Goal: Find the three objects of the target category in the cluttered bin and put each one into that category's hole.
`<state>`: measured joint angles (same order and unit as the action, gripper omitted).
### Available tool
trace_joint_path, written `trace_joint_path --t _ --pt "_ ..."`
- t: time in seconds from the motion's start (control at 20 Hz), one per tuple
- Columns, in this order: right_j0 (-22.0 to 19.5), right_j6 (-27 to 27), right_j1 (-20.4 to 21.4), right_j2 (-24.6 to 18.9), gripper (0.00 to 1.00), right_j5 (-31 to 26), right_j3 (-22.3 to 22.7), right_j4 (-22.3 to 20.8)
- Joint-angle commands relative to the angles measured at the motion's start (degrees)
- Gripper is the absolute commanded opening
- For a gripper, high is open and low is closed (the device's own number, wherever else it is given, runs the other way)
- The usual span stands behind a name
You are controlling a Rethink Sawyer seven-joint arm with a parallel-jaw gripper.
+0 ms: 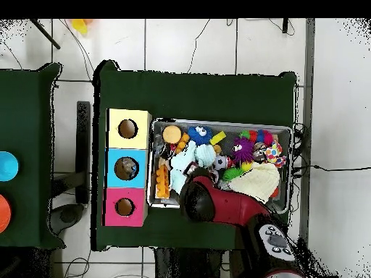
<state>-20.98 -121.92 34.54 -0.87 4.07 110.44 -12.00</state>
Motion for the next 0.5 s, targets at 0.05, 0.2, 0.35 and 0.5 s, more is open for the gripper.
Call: trace_joint_path --t 0.05,0.2,0.35,0.5 --pt "-2.19 -3.56 3.74 -4.67 0.0 -5.94 5.5 -2.18" --pt "-2.32 -3.58 2.73 -4.76 0.0 -4.72 5.27 -2.45" --pt "-2.84 -3.9 1.97 -5.59 0.0 -3.56 5.29 -2.41" --pt "-3.43 -3.6 1.56 -6.36 1.0 -3.42 5.15 -2.51"
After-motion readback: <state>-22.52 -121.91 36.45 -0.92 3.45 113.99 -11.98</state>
